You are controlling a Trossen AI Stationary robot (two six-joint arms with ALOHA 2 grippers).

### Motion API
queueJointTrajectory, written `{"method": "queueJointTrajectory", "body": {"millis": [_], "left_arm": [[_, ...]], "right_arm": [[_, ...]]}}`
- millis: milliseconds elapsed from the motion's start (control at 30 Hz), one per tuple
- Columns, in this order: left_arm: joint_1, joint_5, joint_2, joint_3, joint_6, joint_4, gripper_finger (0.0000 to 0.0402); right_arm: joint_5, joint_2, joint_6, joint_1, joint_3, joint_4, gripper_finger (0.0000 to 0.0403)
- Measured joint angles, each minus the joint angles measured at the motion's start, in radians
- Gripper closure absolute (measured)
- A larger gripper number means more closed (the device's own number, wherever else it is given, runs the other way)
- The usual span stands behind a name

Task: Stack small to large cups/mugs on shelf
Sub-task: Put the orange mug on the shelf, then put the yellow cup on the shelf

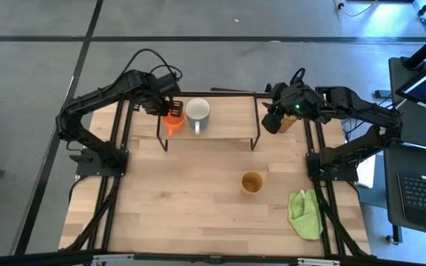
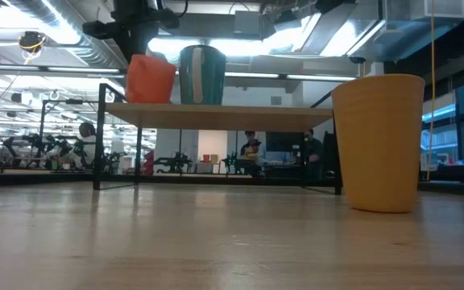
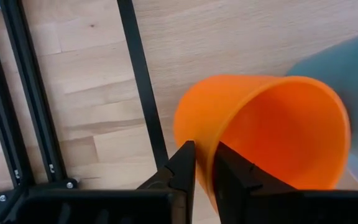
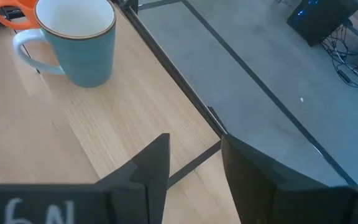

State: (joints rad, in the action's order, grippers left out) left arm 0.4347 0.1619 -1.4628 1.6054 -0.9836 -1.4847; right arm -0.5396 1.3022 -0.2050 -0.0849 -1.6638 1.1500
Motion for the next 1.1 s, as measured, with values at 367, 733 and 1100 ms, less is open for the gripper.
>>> {"method": "queueJointTrajectory", "body": {"millis": [367, 733, 1100], "left_arm": [[0.0, -0.006, 0.0, 0.0, -0.012, 0.0, 0.036], [0.0, 0.005, 0.0, 0.0, -0.009, -0.001, 0.0355], [-0.062, 0.019, 0.052, 0.103, 0.079, 0.071, 0.0347]], "right_arm": [[0.0, 0.0, 0.002, 0.0, 0.0, 0.005, 0.0256], [0.0, 0.0, 0.001, 0.0, 0.0, 0.027, 0.0256], [0.041, 0.0, 0.087, 0.0, 0.0, -0.078, 0.0256]]}}
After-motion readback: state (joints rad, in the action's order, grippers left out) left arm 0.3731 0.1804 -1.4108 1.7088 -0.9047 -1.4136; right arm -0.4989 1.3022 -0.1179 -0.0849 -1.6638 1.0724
